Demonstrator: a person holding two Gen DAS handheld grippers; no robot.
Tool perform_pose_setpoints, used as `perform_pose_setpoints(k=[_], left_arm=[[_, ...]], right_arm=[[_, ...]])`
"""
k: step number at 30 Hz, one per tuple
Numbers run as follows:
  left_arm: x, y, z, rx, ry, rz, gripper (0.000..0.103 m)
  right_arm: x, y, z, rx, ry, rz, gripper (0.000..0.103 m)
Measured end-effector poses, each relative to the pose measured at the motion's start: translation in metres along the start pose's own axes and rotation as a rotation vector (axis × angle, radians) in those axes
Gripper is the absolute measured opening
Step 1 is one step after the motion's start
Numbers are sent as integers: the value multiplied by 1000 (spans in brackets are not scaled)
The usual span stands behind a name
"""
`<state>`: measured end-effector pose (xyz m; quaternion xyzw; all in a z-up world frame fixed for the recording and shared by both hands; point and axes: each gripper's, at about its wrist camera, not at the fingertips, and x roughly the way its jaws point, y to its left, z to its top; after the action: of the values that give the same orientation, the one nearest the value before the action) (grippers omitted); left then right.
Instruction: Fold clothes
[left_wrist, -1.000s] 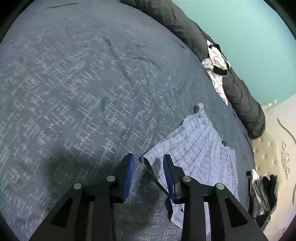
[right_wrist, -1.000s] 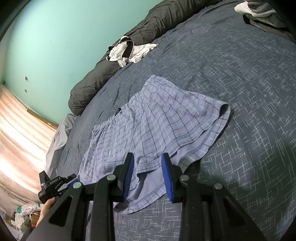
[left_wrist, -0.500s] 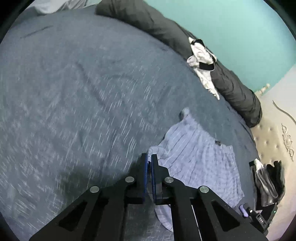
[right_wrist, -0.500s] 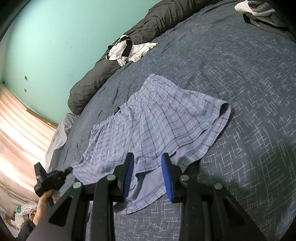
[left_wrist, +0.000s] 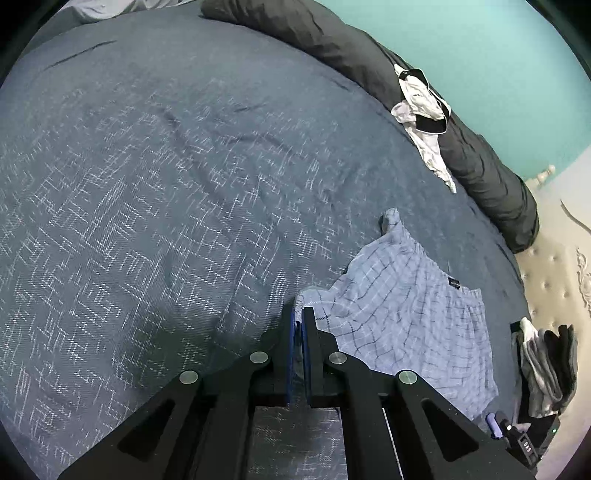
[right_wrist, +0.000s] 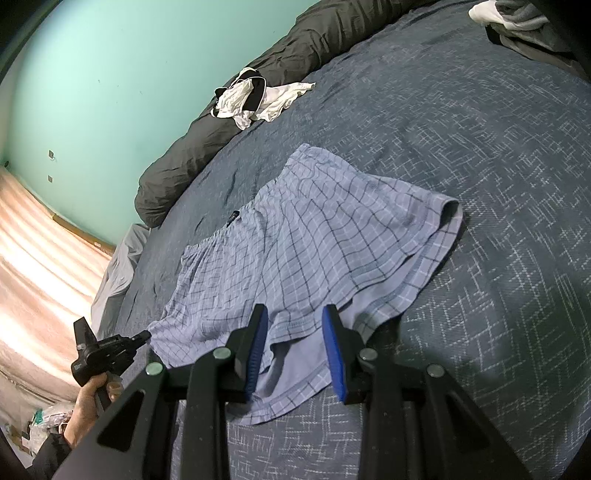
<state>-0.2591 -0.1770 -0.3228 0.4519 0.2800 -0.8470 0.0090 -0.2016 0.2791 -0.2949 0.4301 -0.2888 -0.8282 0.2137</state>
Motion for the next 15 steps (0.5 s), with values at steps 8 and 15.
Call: perform_pose_setpoints(k=[8, 15], left_arm=[[-4, 9, 1, -2, 1, -1, 31], [-3, 10, 14, 11, 6, -8, 36]], right_arm=[[4, 4, -1, -13, 13, 9, 30], [-1, 2, 1, -4, -3, 8, 30]])
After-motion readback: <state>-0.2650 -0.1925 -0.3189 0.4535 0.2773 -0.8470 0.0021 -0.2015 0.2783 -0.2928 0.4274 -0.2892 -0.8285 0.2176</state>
